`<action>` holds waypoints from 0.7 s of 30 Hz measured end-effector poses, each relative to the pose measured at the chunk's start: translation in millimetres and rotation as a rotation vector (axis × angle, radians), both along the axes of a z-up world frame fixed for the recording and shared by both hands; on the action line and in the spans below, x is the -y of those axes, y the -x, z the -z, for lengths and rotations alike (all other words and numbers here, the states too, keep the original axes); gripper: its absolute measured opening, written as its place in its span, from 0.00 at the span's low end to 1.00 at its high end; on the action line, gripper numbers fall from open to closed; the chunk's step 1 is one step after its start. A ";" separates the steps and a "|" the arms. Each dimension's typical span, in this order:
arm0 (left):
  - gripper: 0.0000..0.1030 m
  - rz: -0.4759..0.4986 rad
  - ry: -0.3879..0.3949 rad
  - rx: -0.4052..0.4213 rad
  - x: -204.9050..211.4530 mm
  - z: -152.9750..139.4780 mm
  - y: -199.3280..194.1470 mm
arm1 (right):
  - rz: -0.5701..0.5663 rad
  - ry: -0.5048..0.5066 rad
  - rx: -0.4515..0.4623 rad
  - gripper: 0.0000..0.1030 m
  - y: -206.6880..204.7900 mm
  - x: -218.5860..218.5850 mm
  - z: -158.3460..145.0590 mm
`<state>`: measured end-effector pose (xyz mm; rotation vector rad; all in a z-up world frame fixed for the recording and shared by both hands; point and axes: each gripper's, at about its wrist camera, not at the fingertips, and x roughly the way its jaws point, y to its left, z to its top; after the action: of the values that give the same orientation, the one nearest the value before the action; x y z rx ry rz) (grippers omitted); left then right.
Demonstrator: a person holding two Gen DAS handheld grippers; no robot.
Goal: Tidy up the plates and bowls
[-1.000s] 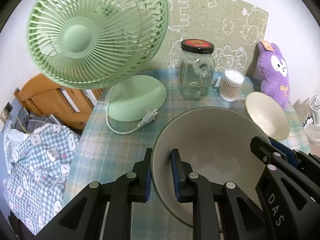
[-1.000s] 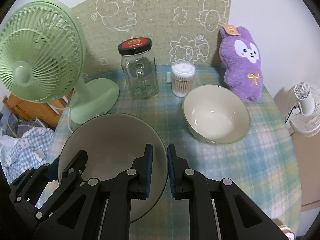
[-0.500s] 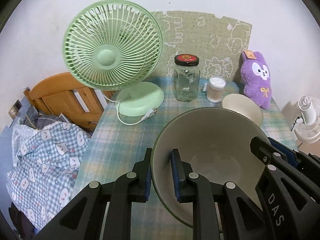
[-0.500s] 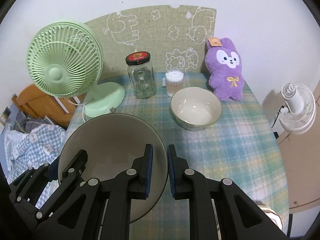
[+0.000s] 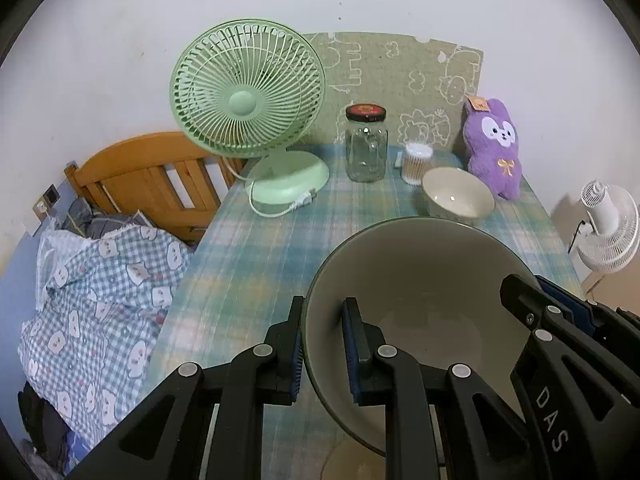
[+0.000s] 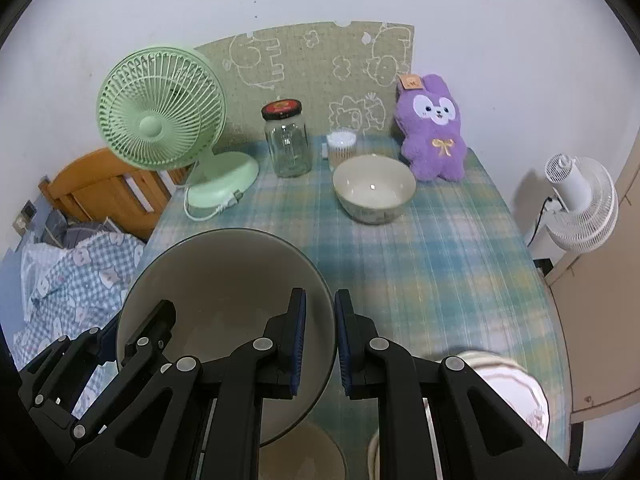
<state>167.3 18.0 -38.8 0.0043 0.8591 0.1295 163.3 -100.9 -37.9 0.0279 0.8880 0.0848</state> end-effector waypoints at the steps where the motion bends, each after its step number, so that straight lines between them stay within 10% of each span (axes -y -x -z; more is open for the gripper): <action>1: 0.15 -0.001 0.001 -0.003 1.1 1.1 4.4 | 0.000 0.000 -0.004 0.18 6.1 1.7 1.6; 21: 0.15 0.022 0.003 -0.090 18.8 48.0 61.1 | 0.010 0.020 -0.092 0.18 66.7 20.2 49.7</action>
<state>106.2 -0.8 -86.8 0.0164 0.9492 0.1081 96.6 -121.1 -87.6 0.0178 0.9809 0.0654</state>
